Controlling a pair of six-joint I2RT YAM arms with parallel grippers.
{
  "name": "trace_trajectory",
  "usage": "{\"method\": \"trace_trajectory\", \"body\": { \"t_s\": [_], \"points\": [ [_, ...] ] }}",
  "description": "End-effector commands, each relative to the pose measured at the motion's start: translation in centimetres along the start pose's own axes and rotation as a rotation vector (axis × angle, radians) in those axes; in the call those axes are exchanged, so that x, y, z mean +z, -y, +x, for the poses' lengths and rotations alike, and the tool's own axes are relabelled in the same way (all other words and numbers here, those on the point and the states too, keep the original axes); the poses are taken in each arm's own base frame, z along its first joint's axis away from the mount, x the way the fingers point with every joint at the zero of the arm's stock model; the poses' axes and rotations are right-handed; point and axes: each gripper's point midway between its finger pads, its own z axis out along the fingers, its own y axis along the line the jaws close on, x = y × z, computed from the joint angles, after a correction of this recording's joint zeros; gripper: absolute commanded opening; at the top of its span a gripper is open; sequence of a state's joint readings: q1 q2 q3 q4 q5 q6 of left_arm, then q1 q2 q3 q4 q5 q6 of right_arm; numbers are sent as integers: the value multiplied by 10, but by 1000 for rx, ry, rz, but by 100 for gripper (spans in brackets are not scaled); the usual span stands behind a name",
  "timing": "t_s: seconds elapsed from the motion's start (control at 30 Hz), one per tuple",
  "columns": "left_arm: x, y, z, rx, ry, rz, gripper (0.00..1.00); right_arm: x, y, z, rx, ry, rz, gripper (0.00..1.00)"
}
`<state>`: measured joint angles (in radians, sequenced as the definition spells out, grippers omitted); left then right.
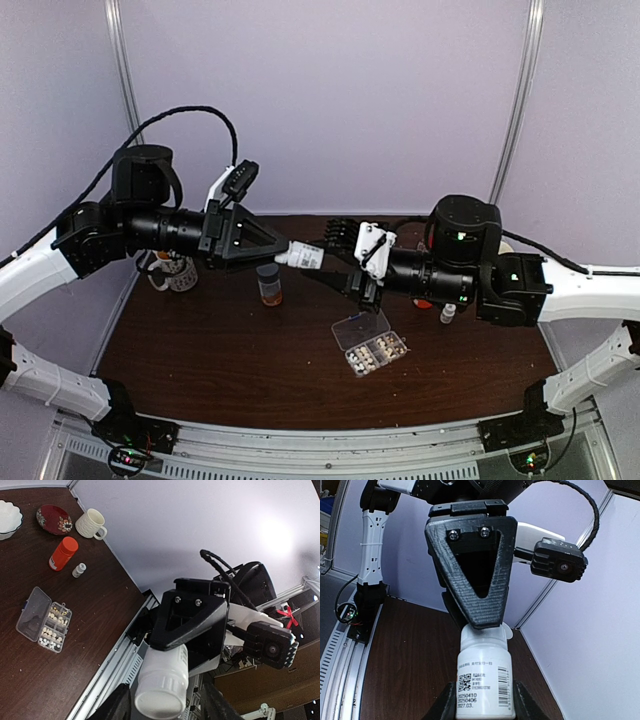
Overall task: Sort the pills into containers
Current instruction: Screw the lid of the pill bottle onto the pill bottle.
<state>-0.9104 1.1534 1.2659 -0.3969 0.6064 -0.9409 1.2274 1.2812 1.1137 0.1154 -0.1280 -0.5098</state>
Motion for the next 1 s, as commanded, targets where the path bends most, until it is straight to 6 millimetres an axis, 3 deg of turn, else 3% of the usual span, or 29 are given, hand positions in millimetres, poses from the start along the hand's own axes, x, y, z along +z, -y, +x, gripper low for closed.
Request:
{"method": "trace_trajectory", "body": {
  "t_s": [0.0,0.4,0.5,0.67,0.97],
  "points": [
    [-7,9,-3,30,21,29,49,-3,7,-8,0,17,32,0],
    [-3,8,1,27,-9,44,46,3,6,-7,3,4,25,0],
    [-4,9,1,33,-9,45,33,3,5,-6,9,1,20,0],
    [-1,8,4,69,-24,52,0,2,3,-9,58,10,-5,0],
    [1,17,10,355,-68,110,0,4,6,-32,388,101,-119,0]
  ]
}}
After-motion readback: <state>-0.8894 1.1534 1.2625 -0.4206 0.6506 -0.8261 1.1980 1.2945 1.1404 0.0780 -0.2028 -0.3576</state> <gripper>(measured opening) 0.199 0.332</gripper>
